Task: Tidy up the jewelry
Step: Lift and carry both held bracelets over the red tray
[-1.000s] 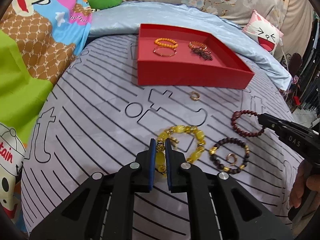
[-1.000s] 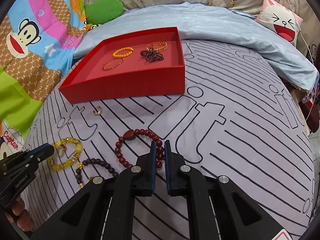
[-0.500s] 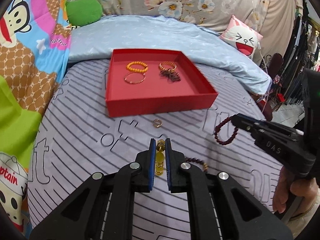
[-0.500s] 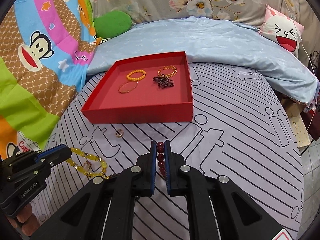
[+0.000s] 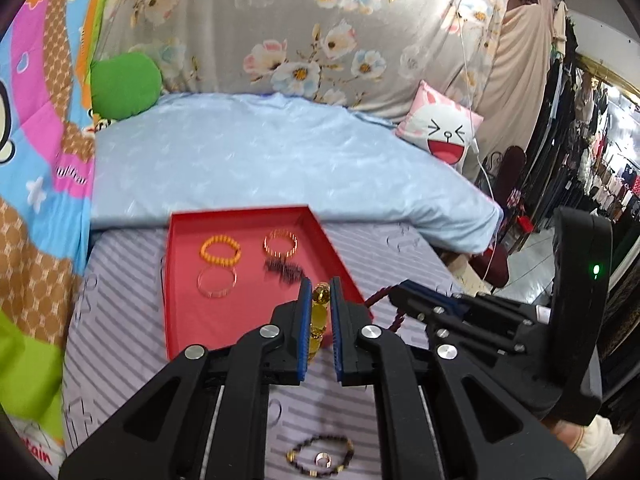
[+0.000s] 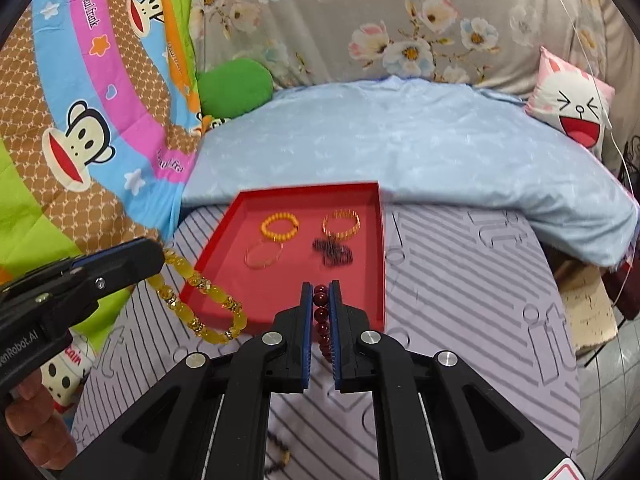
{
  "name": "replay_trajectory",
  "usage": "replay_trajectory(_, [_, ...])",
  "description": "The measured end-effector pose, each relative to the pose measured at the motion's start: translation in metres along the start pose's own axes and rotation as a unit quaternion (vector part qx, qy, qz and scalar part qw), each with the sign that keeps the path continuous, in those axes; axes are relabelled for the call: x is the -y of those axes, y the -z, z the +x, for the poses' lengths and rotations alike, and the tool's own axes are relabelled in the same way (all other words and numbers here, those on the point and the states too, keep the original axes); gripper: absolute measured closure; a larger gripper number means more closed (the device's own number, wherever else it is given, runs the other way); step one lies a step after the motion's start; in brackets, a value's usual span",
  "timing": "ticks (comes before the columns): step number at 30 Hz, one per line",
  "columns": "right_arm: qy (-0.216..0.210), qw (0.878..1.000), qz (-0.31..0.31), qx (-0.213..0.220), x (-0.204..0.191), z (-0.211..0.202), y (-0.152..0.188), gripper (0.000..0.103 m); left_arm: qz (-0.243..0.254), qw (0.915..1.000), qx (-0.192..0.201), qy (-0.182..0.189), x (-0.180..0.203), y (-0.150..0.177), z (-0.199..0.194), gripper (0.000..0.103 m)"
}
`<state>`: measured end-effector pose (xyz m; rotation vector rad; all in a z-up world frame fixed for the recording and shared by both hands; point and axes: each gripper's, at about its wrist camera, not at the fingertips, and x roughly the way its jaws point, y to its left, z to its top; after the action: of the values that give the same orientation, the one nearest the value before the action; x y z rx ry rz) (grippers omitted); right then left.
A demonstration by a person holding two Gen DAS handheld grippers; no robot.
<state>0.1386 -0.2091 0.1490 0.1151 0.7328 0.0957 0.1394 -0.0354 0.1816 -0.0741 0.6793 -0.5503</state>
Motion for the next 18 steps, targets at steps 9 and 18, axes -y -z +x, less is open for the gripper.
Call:
replay_trajectory(9, [-0.037, 0.999, 0.031, -0.016, -0.004, 0.054, -0.034, 0.096, -0.044, 0.9987, -0.012, 0.023, -0.031, -0.032, 0.049, 0.094])
replay_trajectory(18, [-0.054, 0.992, 0.075, -0.084, 0.003, 0.126, -0.017, 0.096, -0.089, 0.9926, -0.082, 0.009, -0.078, -0.001, 0.112, 0.094])
